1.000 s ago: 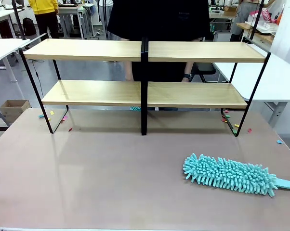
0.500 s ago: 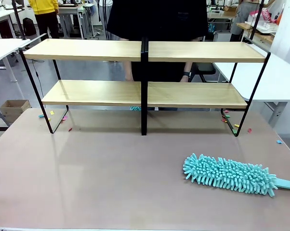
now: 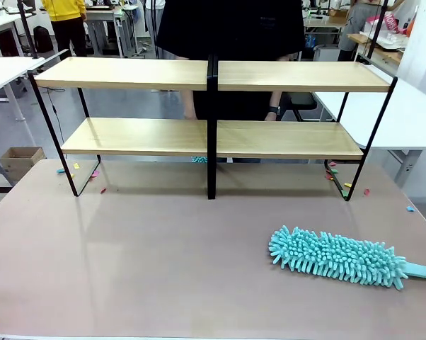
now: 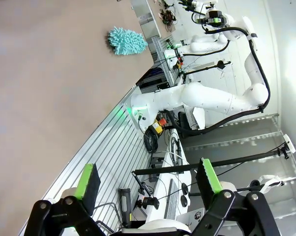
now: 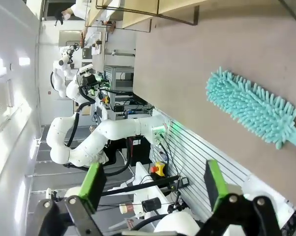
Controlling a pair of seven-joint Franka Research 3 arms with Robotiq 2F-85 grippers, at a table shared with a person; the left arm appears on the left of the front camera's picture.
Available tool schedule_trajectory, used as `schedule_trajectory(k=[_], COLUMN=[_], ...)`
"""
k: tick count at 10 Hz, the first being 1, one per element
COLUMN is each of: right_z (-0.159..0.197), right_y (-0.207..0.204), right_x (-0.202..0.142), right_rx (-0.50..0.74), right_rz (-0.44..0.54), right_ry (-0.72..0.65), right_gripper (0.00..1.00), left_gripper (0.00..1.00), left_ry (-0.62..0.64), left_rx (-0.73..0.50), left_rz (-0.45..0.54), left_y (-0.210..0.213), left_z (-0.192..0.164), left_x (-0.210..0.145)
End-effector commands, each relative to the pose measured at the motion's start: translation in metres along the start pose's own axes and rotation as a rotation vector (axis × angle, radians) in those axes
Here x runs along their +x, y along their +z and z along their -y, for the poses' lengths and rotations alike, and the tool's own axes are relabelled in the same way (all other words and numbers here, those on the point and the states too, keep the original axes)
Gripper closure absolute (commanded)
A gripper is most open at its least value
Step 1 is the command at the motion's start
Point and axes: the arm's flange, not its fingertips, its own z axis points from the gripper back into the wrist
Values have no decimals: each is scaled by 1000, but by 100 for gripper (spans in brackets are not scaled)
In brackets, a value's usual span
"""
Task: Clean the shelves.
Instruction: Place the Duster on the table.
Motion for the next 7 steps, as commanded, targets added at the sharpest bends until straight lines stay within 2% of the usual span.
schedule_trajectory(k=[1,7], right_z=[1,1], right_y=[5,5], right_x=[2,2], right_rx=[4,4], right_rz=[6,6], right_ry=[17,17], right_gripper=[0,0], left_gripper=[0,0], left_ry=[-24,-24], left_rx=[-19,-19], left_rz=[13,13], left_y=[0,0], left_z=[1,1], left_x=[1,1])
